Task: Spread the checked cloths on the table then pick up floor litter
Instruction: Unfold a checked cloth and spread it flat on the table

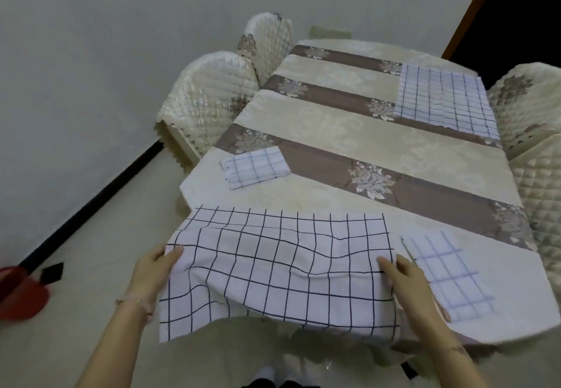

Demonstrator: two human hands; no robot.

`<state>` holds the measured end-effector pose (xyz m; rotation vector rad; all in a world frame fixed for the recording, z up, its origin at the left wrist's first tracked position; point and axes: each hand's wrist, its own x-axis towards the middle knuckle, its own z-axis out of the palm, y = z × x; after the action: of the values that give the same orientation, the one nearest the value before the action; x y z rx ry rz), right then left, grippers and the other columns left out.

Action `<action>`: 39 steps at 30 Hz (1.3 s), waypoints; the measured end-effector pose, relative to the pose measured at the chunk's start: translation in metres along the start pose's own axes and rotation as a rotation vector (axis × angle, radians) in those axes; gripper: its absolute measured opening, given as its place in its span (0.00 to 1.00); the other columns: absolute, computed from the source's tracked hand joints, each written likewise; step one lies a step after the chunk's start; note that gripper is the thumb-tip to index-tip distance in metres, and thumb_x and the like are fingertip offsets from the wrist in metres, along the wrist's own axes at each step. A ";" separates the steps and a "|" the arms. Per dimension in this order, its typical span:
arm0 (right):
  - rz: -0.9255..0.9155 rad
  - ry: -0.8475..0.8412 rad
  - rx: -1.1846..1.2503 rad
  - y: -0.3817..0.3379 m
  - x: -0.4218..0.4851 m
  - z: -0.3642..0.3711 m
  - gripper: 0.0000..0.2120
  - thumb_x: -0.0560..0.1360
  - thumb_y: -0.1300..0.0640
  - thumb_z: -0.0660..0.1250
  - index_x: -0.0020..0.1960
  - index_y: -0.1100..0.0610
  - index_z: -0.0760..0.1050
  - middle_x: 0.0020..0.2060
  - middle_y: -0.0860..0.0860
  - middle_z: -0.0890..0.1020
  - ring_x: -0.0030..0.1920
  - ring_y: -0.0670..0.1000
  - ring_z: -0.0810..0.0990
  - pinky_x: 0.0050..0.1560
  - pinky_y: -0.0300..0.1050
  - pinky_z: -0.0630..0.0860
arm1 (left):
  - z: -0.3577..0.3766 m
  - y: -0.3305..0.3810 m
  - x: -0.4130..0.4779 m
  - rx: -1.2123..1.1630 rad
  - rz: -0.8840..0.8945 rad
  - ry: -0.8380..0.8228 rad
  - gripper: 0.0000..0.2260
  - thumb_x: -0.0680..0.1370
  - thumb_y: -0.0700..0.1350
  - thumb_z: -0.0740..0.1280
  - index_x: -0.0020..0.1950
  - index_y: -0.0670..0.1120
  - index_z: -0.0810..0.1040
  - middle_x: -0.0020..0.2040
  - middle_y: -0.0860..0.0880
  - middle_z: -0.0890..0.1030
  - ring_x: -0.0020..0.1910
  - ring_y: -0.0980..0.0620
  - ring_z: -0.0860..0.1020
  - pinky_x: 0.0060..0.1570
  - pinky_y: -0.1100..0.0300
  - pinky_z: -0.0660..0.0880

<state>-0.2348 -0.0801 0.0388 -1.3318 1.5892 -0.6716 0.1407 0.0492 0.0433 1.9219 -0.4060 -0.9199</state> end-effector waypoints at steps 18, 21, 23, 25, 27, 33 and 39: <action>-0.180 -0.651 -0.286 -0.048 -0.027 0.251 0.26 0.70 0.45 0.65 0.46 0.71 0.71 0.33 0.62 0.74 0.34 0.56 0.73 0.37 0.49 0.72 | -0.169 -0.187 -0.110 -0.319 -0.235 0.656 0.06 0.80 0.40 0.62 0.53 0.39 0.76 0.47 0.42 0.78 0.46 0.44 0.77 0.36 0.63 0.71; -0.148 -0.681 -0.339 -0.059 -0.029 0.304 0.14 0.74 0.53 0.66 0.46 0.67 0.76 0.37 0.65 0.80 0.34 0.55 0.77 0.37 0.48 0.74 | -0.202 -0.202 -0.081 -0.334 -0.287 0.657 0.08 0.79 0.40 0.63 0.54 0.37 0.77 0.47 0.42 0.78 0.47 0.41 0.77 0.36 0.62 0.74; -0.131 -0.666 -0.346 -0.073 -0.030 0.340 0.12 0.75 0.55 0.66 0.46 0.65 0.77 0.39 0.63 0.82 0.36 0.54 0.78 0.38 0.46 0.75 | -0.229 -0.202 -0.057 -0.336 -0.304 0.633 0.08 0.79 0.40 0.64 0.55 0.38 0.78 0.51 0.39 0.80 0.53 0.38 0.79 0.47 0.53 0.77; -0.137 -0.646 -0.338 -0.093 -0.029 0.375 0.13 0.75 0.56 0.65 0.47 0.67 0.77 0.39 0.63 0.81 0.37 0.55 0.77 0.38 0.44 0.74 | -0.260 -0.192 -0.031 -0.335 -0.301 0.598 0.06 0.79 0.40 0.64 0.53 0.40 0.79 0.51 0.39 0.81 0.53 0.38 0.80 0.51 0.47 0.77; -0.150 -0.624 -0.324 -0.119 -0.028 0.404 0.14 0.75 0.56 0.65 0.46 0.69 0.76 0.37 0.63 0.79 0.38 0.55 0.76 0.38 0.44 0.71 | -0.289 -0.176 -0.005 -0.314 -0.269 0.582 0.06 0.79 0.39 0.63 0.51 0.39 0.79 0.46 0.42 0.81 0.49 0.41 0.80 0.45 0.54 0.77; -0.216 -0.558 -0.192 -0.203 -0.011 0.479 0.15 0.75 0.57 0.65 0.40 0.71 0.72 0.32 0.59 0.73 0.34 0.52 0.71 0.37 0.45 0.68 | -0.369 -0.096 0.091 -0.291 -0.133 0.547 0.06 0.79 0.40 0.63 0.45 0.45 0.79 0.43 0.47 0.81 0.43 0.48 0.79 0.40 0.59 0.75; -0.216 -0.503 -0.149 -0.248 0.038 0.557 0.12 0.74 0.59 0.65 0.34 0.58 0.64 0.27 0.53 0.62 0.30 0.49 0.60 0.32 0.41 0.59 | -0.406 -0.048 0.205 -0.260 -0.071 0.474 0.05 0.79 0.38 0.62 0.48 0.42 0.78 0.41 0.48 0.80 0.40 0.51 0.77 0.37 0.60 0.74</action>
<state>0.3751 -0.0993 0.0042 -1.6453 1.1151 -0.3089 0.5736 0.1960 0.0277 1.8452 0.0603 -0.5037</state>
